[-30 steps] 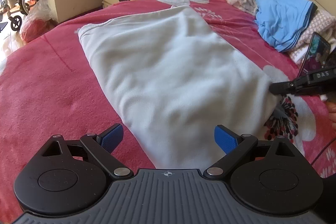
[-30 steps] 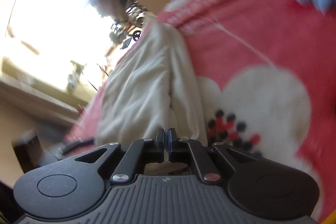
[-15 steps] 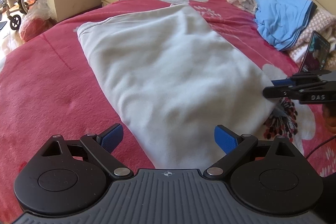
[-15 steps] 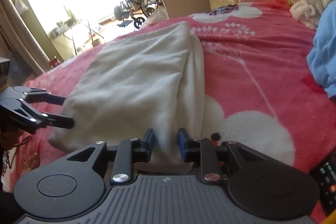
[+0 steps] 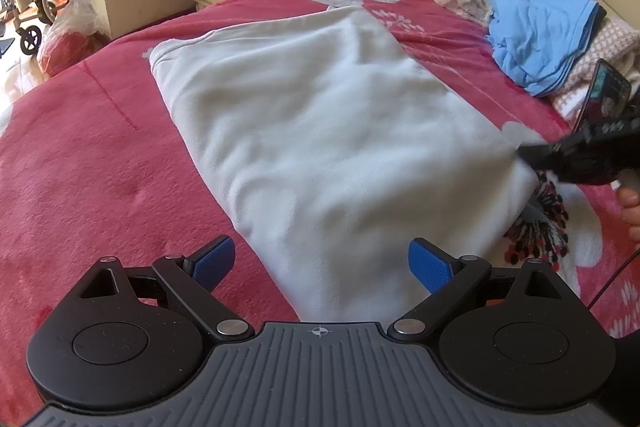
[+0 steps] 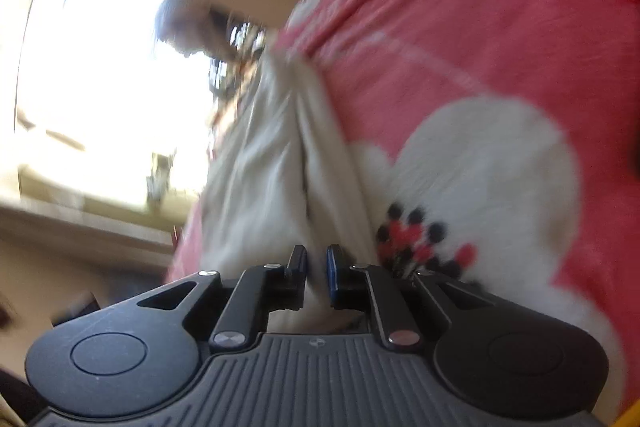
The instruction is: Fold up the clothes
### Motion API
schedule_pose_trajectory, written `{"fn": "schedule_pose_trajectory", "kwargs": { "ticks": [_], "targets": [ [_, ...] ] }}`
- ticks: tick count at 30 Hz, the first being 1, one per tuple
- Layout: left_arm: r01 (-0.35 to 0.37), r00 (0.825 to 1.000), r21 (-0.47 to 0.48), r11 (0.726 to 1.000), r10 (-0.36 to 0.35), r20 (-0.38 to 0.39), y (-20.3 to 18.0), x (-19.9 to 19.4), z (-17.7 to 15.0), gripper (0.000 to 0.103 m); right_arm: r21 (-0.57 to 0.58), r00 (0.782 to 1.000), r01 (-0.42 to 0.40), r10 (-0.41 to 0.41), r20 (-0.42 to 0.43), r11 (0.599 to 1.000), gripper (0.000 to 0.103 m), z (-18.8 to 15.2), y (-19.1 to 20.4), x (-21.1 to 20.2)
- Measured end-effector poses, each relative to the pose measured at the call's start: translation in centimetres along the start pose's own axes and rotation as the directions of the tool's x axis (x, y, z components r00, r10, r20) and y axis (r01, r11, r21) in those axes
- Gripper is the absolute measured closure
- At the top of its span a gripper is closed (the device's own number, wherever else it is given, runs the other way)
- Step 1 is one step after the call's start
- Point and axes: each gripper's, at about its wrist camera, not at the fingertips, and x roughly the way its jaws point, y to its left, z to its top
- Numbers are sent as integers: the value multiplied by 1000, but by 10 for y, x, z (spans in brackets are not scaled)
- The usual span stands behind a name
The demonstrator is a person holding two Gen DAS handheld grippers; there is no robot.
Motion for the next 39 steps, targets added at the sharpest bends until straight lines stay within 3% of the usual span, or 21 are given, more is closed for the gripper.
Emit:
{"fn": "schedule_pose_trajectory", "kwargs": {
  "ticks": [3,8,11,13,14,15,17,18,21,22,24,28,30,32,34,36,39],
  "targets": [
    [0,1000,1,1000,0,-6,0,1,0,8,15,994,11,-13,107,1000,86,-1,2,-27],
    [1,1000,17,1000,-1,-13,-4,3,-1,8,-198,986,158,-145,82,967,86,-10,36,-35],
    [-4,1000,21,1000,4,-14,-4,3,-2,8,-413,972,234,-225,71,880,81,-26,66,-22],
    [-6,1000,18,1000,6,-15,-4,4,-1,8,-551,961,264,-264,80,792,66,-41,83,-10],
    [-7,1000,17,1000,7,-16,-3,4,-1,8,-610,956,274,-282,87,743,65,-48,89,-5],
    [-8,1000,16,1000,8,-16,-3,4,-1,8,-640,952,280,-291,91,716,66,-50,90,-1],
    [-7,1000,15,1000,8,-16,-2,4,-1,8,-646,947,285,-311,77,708,66,-51,88,7],
    [-7,1000,18,1000,7,-17,-2,4,-1,8,-645,946,285,-316,70,709,69,-50,86,10],
    [-7,1000,17,1000,7,-18,-1,4,-2,8,-589,958,252,-284,41,768,76,-43,76,5],
    [-7,1000,16,1000,7,-19,-1,4,-2,8,-571,958,250,-284,31,782,87,-39,73,8],
    [-7,1000,10,1000,7,-20,0,4,-2,8,-522,962,236,-275,4,820,96,-32,65,7],
    [-7,1000,13,1000,7,-23,0,5,-2,8,-304,980,181,-198,-26,935,102,-17,37,0],
    [-7,1000,15,1000,8,-29,-1,6,-3,8,-176,979,195,-201,-17,965,101,-14,19,-3],
    [-9,999,19,1000,10,-34,-2,6,-4,8,-122,979,205,-206,1,971,99,-16,12,-10],
    [-15,999,26,1000,16,-35,-3,7,-4,8,-143,979,203,-199,41,969,99,-19,19,-19],
    [-24,999,32,999,26,-37,-3,8,-5,8,-226,980,192,-175,93,955,99,-23,39,-28],
    [-33,998,35,999,35,-45,-4,11,-5,8,-401,983,182,-153,103,898,99,-30,75,-21]
  ]
}}
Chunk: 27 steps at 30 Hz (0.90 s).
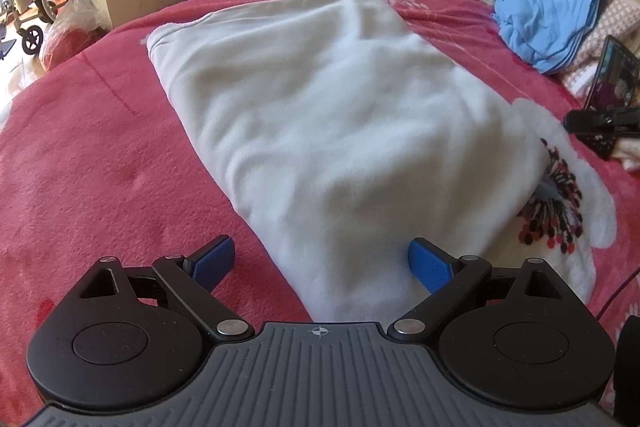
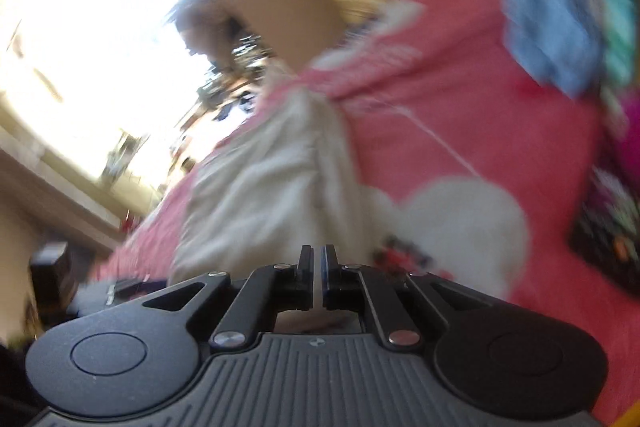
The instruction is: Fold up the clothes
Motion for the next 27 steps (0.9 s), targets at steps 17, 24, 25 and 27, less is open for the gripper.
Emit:
{"fn": "schedule_pose_trajectory", "kwargs": {
  "ticks": [17,24,25,27],
  "targets": [
    [-11,1000,8,1000,11,-9,0,6,-4,6,-117,1000,12,-11,10,993,103,8,13,33],
    [-7,1000,5,1000,8,-11,2,5,-5,6,35,999,48,-49,15,998,103,4,-13,55],
    [-7,1000,2,1000,7,-12,2,6,-5,6,20,998,50,-51,31,999,103,6,-8,52],
    [-7,1000,-3,1000,7,-13,2,7,-4,5,-11,997,55,-54,63,998,103,11,2,44]
  ]
}}
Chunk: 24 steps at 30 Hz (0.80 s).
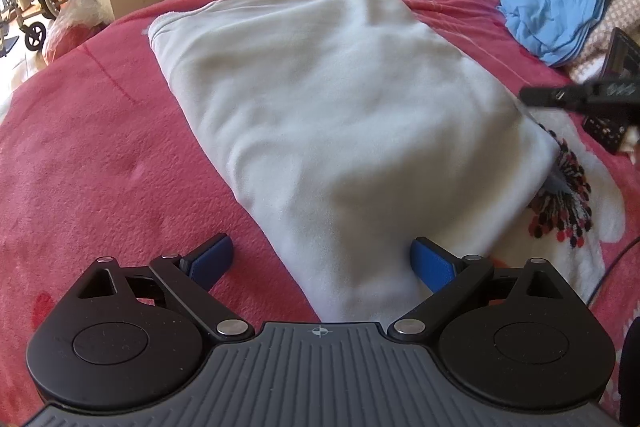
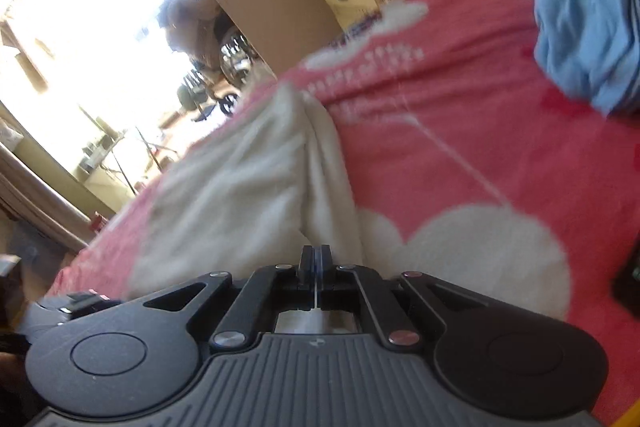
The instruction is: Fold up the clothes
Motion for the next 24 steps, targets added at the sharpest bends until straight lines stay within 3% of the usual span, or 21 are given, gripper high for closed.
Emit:
{"fn": "schedule_pose_trajectory", "kwargs": {
  "ticks": [2,4,6,8,9,11,14,17,22,24],
  "targets": [
    [-2,1000,-3,1000,2,-1,0,2,1,5,-39,1000,5,-4,30,999,103,5,10,-6],
    [-4,1000,0,1000,4,-1,-1,2,1,5,-154,999,19,-13,43,988,103,7,28,2],
    [0,1000,0,1000,0,-2,0,1,0,5,-236,999,29,-24,25,971,103,6,38,19],
    [2,1000,-2,1000,-2,-3,1,0,-1,5,-272,996,84,-88,-6,959,103,1,34,38],
    [3,1000,-3,1000,-3,-3,1,0,-1,5,-256,993,109,-115,-8,960,103,-2,26,42],
    [5,1000,-2,1000,-5,-3,2,0,-1,5,-146,996,88,-90,-2,985,103,2,9,36],
    [7,1000,-4,1000,-7,-3,2,1,-1,5,-156,987,159,-156,32,975,103,5,10,23],
    [6,1000,-2,1000,-6,-3,2,2,-1,4,-167,991,125,-116,65,978,103,11,18,14],
    [3,1000,3,1000,-3,-5,1,1,-1,4,-238,998,60,-56,23,970,103,24,30,50],
    [3,1000,3,1000,-3,-6,1,0,-1,4,-201,995,97,-99,0,975,103,28,19,66]
  ]
}}
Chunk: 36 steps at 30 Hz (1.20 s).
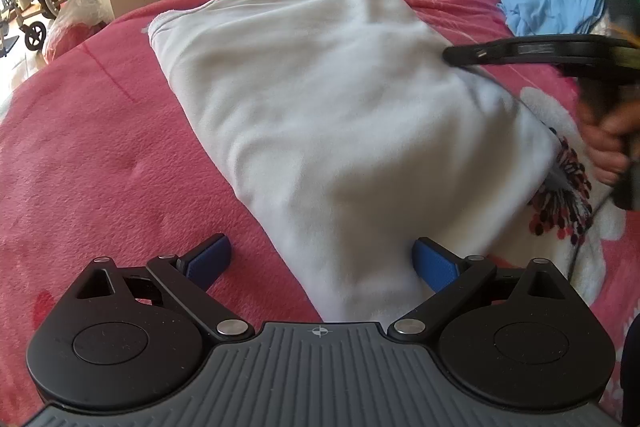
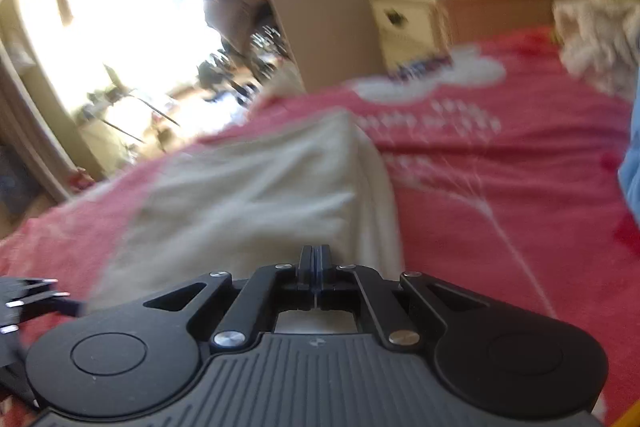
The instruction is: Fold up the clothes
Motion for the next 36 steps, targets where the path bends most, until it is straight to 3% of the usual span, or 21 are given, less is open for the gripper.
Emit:
{"fn": "schedule_pose_trajectory", "kwargs": {
  "ticks": [3,7,9,12,15,17,21,24,26,28,30,32,34,36],
  "targets": [
    [2,1000,-1,1000,-2,-2,1,0,0,4,97,999,34,-33,-8,995,103,4,-19,1],
    [2,1000,1,1000,-2,-3,1,2,0,4,32,999,16,-17,35,999,103,15,-11,-18],
    [-1,1000,3,1000,1,-3,0,2,0,4,1,998,-45,44,39,999,103,23,-3,-16],
    [-1,1000,4,1000,1,0,1,-1,0,4,-11,994,-96,95,-53,995,103,25,1,13],
    [-15,1000,13,1000,15,16,4,-10,1,5,24,997,-26,27,-68,999,103,27,-13,22],
    [-65,995,43,997,61,79,10,-24,7,5,53,999,16,-13,-45,998,103,35,-21,15],
    [-99,975,57,994,85,205,25,-36,34,5,5,997,-75,76,-20,997,103,57,-13,7],
    [-98,957,59,993,78,278,32,-30,57,14,-57,990,-127,122,-70,990,103,65,3,35],
    [-106,948,71,992,79,307,34,-17,67,26,-70,992,-94,87,-94,993,103,64,5,60],
    [-111,954,78,991,85,288,34,-7,71,48,-13,993,-62,60,-102,998,103,65,-4,73],
    [-84,954,74,994,59,293,39,-9,71,49,33,994,-71,73,-76,997,103,69,-5,63],
    [-56,948,90,994,25,318,44,-13,71,49,-46,994,-102,100,-50,994,103,73,6,53],
    [-83,944,139,987,33,329,42,-4,81,49,-78,991,-124,120,-62,989,103,78,13,58],
    [-116,941,180,977,50,335,38,9,92,49,-94,994,-91,85,-64,991,103,83,10,77]
  ]
}}
